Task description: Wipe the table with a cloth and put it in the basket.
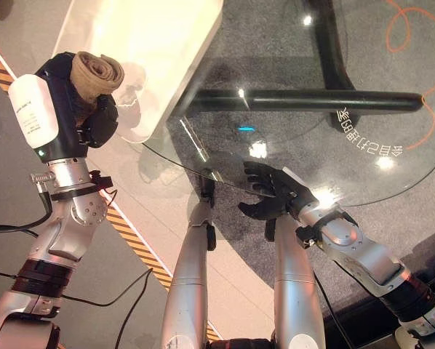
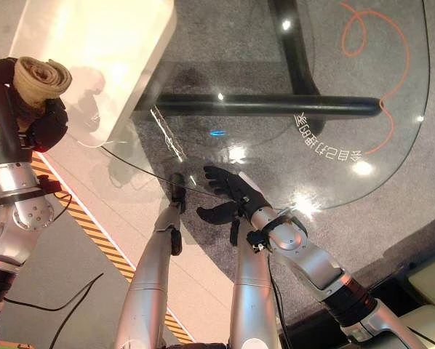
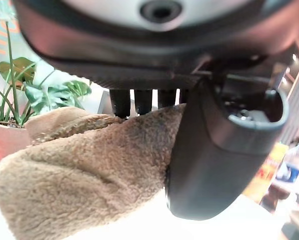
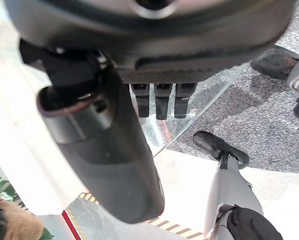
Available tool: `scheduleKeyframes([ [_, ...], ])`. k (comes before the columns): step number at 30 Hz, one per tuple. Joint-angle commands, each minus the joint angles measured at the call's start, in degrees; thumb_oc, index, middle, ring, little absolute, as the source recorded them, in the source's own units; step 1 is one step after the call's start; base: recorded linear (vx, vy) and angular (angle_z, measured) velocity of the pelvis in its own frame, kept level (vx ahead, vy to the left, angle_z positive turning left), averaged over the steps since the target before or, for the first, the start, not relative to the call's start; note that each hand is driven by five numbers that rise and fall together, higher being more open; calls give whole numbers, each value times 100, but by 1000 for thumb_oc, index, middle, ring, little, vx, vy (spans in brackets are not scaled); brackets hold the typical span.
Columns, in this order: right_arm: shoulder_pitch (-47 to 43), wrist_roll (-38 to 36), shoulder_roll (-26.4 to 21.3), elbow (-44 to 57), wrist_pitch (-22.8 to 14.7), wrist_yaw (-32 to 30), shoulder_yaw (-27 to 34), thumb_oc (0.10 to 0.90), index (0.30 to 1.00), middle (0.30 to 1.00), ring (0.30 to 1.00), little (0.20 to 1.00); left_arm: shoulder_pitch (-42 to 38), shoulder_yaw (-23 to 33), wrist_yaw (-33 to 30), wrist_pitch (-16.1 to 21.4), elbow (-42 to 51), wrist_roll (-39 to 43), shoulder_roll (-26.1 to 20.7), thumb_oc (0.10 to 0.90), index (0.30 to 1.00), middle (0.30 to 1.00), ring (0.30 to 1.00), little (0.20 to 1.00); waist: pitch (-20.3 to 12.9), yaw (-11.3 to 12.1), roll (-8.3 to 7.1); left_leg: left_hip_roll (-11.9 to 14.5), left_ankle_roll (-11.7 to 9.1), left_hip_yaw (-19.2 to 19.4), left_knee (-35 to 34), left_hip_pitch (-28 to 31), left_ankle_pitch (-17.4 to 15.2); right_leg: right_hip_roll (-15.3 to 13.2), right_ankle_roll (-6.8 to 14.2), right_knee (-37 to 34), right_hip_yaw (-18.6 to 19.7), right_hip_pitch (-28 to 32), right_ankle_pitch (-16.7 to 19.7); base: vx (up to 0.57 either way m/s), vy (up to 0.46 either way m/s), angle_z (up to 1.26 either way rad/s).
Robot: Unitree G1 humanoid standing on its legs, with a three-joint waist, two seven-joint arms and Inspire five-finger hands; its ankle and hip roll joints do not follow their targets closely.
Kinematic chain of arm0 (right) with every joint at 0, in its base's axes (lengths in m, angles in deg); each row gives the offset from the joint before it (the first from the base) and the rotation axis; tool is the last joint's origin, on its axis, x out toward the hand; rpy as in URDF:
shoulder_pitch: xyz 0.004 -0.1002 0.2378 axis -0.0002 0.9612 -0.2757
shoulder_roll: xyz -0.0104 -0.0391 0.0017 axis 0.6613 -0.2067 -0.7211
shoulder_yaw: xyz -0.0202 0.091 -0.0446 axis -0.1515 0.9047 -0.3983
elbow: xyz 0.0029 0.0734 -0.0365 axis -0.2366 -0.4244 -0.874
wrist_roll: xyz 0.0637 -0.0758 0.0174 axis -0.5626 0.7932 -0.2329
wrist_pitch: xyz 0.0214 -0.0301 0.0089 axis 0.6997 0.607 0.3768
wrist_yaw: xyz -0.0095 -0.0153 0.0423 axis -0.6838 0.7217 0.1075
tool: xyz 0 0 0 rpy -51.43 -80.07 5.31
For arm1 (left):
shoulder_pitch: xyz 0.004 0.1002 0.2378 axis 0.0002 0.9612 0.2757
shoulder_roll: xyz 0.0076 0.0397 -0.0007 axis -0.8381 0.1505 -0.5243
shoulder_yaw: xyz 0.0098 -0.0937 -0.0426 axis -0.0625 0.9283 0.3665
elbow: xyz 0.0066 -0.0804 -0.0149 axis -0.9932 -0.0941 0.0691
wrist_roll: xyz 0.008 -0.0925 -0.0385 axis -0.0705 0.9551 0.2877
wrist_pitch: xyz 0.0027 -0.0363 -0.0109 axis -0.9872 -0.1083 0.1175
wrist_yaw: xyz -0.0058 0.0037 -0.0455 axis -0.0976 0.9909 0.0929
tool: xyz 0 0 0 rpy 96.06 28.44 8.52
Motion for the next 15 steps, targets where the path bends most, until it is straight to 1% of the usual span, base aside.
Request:
scheduleKeyframes([
  [1, -6, -332, -34, 204, -112, 191, -366, 800, 900, 900, 900, 900, -485, 388, -808, 251, 169, -98, -349, 100, 300, 300, 300, 200, -157, -85, 99, -304, 290, 819, 682, -102, -877, 519, 122, -1267, 108, 9, 895, -18, 62, -10],
  [2, -73, -334, -42, 209, -101, 185, -342, 800, 900, 900, 900, 900, -574, 391, -804, 237, 151, -100, -357, 100, 300, 300, 300, 200, -157, -97, 91, -311, 317, 872, 653, -245, -749, 497, 105, -1313, 102, -126, 1024, 16, 41, -12],
  [3, -58, -362, -36, 187, -81, 185, -370, 800, 900, 900, 900, 900, -590, 325, -782, 202, 97, -76, -358, 100, 300, 300, 300, 200, -157, -87, 100, -303, 288, 824, 697, -140, -875, 516, 128, -1252, 118, -33, 906, 31, 37, -11],
  [5, -155, -424, -30, 144, -1, 182, -384, 800, 900, 900, 900, 900, -751, 222, -791, 69, -78, 84, -325, 100, 300, 300, 300, 200, -157, -97, 107, -312, 281, 817, 723, -180, -904, 506, 146, -1244, 127, -78, 905, 30, 49, -8],
  [6, -254, -415, -34, 127, 2, 187, -355, 800, 900, 900, 900, 900, -866, 234, -800, 61, -132, 125, -329, 100, 300, 300, 300, 200, -157, -114, 100, -325, 314, 877, 676, -364, -732, 477, 126, -1319, 121, -251, 1081, 0, 0, 0],
  [7, -195, -419, -10, 101, 6, 188, -385, 800, 900, 900, 900, 900, -818, 189, -798, 64, -172, 150, -315, 100, 300, 300, 300, 200, -157, -93, 111, -316, 279, 816, 716, -198, -897, 504, 149, -1251, 127, -99, 914, 7, 23, -3],
  [8, -267, -446, 14, 51, 31, 178, -389, 800, 900, 900, 900, 900, -923, 133, -842, 105, -330, 367, -290, 100, 300, 300, 300, 200, -157, -102, 113, -320, 273, 816, 720, -234, -897, 501, 154, -1258, 132, -134, 923, 9, 24, -3],
  [9, -392, -451, 18, 27, 58, 159, -367, 800, 900, 900, 900, 900, -1067, 148, -853, 137, -435, 456, -249, 100, 300, 300, 300, 200, -157, -129, 106, -334, 296, 878, 670, -425, -725, 478, 138, -1329, 125, -312, 1095, 10, 23, -4],
  [10, -333, -458, 47, 10, 72, 152, -400, 800, 900, 900, 900, 900, -1031, 96, -846, 160, -501, 467, -218, 100, 300, 300, 300, 200, -157, -112, 113, -323, 258, 817, 713, -261, -889, 509, 161, -1251, 130, -163, 926, -42, 5, -3],
  [11, -418, -460, 37, 18, 80, 144, -373, 800, 900, 900, 900, 900, -1127, 119, -843, 174, -535, 466, -219, 100, 300, 300, 300, 200, -157, -133, 105, -333, 290, 878, 671, -443, -720, 484, 139, -1314, 124, -334, 1096, 44, 16, -3],
  [12, -365, -455, 79, -6, 84, 150, -389, 800, 900, 900, 900, 900, -1099, 87, -806, 196, -606, 439, -168, 100, 300, 300, 300, 200, -157, -126, 109, -325, 253, 829, 707, -332, -840, 514, 163, -1250, 131, -228, 971, -6, 10, -4],
  [13, -367, -432, 102, -3, 97, 159, -369, 800, 900, 900, 900, 900, -1111, 91, -793, 231, -652, 410, -110, 100, 300, 300, 300, 200, -157, -141, 108, -319, 247, 840, 716, -358, -841, 517, 165, -1244, 140, -253, 973, 4, 9, -4],
  [14, -423, -423, 89, 6, 98, 162, -342, 800, 900, 900, 900, 900, -1168, 119, -793, 245, -655, 412, -111, 100, 300, 300, 300, 200, -157, -159, 103, -324, 274, 895, 686, -497, -714, 496, 146, -1293, 135, -384, 1101, -31, -5, -4],
  [15, -424, -416, 93, -4, 96, 191, -309, 800, 900, 900, 900, 900, -1187, 139, -786, 321, -703, 439, -82, 100, 300, 300, 300, 200, -157, -170, 99, -314, 271, 901, 704, -535, -717, 495, 148, -1281, 138, -419, 1105, -29, -14, -4],
])
